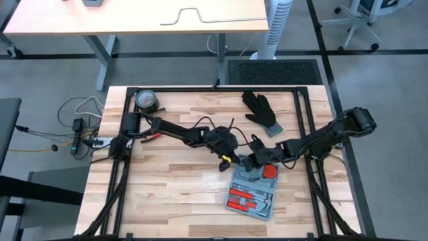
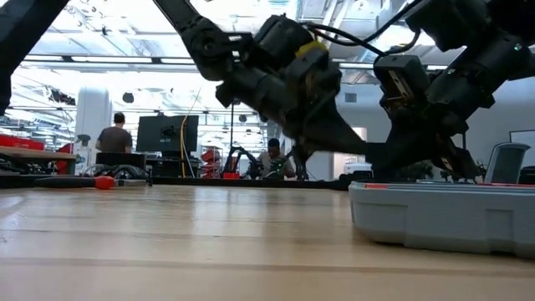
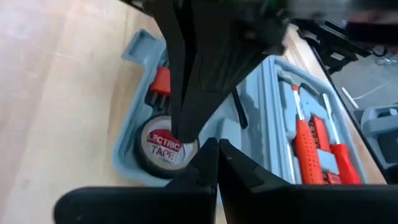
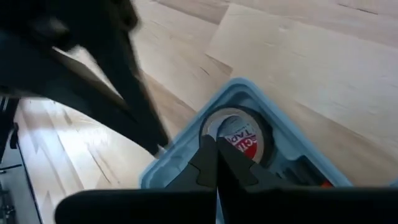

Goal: Prefit tool cases
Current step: Put the black electrical tape into the gray tool case

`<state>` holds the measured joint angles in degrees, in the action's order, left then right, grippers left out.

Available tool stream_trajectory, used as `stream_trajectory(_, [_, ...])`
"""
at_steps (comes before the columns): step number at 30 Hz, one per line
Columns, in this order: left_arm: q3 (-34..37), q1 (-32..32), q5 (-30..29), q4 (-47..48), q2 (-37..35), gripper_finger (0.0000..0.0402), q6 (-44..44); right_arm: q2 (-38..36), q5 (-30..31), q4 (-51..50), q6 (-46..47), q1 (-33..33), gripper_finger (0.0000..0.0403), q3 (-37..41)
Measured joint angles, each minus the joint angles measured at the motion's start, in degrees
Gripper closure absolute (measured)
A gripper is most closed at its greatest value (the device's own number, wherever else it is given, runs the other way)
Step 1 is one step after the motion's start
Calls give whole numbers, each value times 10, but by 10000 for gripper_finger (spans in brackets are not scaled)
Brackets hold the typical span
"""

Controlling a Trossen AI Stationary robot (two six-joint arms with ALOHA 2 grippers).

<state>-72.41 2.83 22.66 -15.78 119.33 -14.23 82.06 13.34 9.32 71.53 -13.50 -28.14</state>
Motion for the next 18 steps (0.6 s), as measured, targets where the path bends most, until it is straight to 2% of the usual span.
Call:
stream_trajectory(7, [-41, 0, 24, 37, 45, 401, 5, 0, 0, -9, 19, -10, 398, 0])
stream_trajectory(12, [-44, 1, 6, 77, 45, 401, 56, 4, 1, -66, 54, -25, 398, -1])
stream_trajectory(18, [-44, 9, 14, 90, 44, 401, 68, 3, 15, -53, 80, -35, 398, 11])
